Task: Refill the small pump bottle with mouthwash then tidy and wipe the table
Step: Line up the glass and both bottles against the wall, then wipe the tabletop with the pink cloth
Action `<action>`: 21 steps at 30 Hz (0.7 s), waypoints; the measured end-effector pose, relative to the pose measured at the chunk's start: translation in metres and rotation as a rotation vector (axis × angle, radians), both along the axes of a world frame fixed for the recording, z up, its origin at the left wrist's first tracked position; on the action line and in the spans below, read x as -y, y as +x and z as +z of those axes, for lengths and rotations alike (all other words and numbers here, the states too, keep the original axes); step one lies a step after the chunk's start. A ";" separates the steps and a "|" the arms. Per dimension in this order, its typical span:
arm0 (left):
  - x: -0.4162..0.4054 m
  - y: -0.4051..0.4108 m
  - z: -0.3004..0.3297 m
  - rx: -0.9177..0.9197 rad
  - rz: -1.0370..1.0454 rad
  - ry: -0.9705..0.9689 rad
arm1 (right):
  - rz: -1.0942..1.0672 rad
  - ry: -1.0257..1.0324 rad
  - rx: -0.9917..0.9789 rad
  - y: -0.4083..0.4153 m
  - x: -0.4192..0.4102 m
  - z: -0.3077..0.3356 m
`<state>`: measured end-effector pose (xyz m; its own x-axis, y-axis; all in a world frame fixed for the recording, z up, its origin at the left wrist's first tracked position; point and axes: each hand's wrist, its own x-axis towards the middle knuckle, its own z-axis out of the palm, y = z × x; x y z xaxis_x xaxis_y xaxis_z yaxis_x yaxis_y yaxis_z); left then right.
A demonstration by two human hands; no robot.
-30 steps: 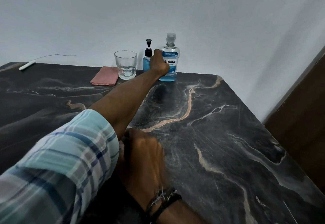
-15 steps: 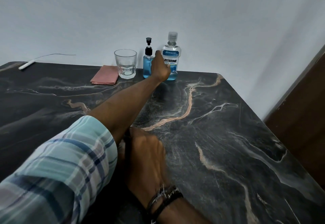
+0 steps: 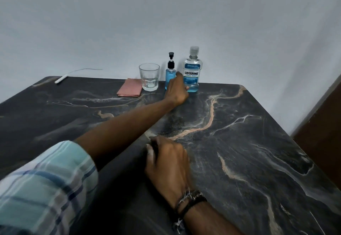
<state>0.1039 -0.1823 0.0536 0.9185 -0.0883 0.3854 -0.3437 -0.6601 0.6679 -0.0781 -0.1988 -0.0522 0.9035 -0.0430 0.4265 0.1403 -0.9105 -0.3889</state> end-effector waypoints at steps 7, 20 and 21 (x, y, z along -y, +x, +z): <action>-0.096 -0.105 -0.008 0.190 -0.018 -0.021 | 0.166 0.112 0.069 -0.033 -0.008 0.060; -0.199 -0.174 -0.044 0.049 0.252 0.421 | 0.305 -0.164 -0.117 0.046 -0.057 0.108; -0.200 -0.172 -0.044 0.045 0.250 0.448 | 0.330 -0.182 -0.118 0.060 -0.065 0.110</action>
